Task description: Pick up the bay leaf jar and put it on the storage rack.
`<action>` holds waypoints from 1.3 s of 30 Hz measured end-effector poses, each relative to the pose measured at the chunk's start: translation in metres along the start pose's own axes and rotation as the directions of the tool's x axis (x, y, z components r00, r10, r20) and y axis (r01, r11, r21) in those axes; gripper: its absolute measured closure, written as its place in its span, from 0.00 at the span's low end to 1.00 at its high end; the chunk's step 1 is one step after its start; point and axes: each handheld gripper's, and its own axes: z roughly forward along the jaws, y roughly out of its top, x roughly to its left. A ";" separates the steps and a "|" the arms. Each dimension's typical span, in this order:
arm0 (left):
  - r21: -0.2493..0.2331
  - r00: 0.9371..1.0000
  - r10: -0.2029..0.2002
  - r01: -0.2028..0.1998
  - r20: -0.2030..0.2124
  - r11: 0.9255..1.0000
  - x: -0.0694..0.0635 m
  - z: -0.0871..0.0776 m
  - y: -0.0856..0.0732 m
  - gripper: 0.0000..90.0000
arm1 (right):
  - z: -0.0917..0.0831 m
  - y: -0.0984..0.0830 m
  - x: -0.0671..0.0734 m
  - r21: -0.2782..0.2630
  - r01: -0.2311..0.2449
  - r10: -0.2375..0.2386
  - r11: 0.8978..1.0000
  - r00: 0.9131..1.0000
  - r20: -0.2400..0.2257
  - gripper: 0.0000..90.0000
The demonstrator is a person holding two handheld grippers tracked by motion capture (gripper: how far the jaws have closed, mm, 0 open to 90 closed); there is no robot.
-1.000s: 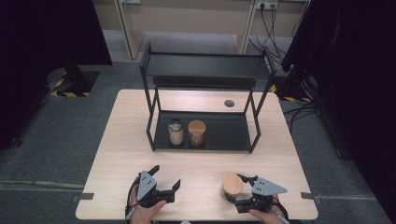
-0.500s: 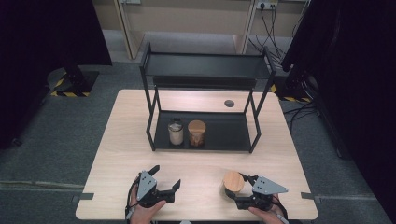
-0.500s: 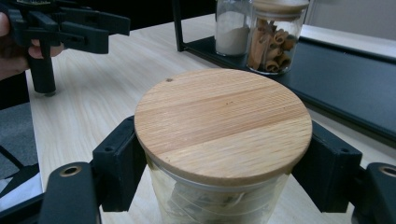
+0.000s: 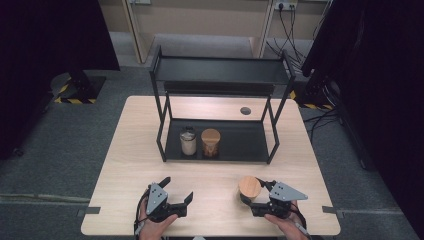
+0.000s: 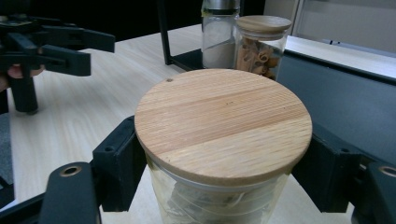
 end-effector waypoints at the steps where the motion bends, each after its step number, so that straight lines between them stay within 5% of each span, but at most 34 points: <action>1: 0.001 1.000 0.000 0.000 0.000 1.000 0.000 0.000 0.000 0.03 | 0.001 0.001 -0.001 0.000 0.000 0.000 1.000 1.000 0.002 0.28; 39: 0.005 1.000 -0.002 0.002 -0.001 1.000 0.001 0.000 0.000 0.03 | 0.056 0.048 -0.021 0.031 -0.025 0.021 0.999 0.991 0.130 0.28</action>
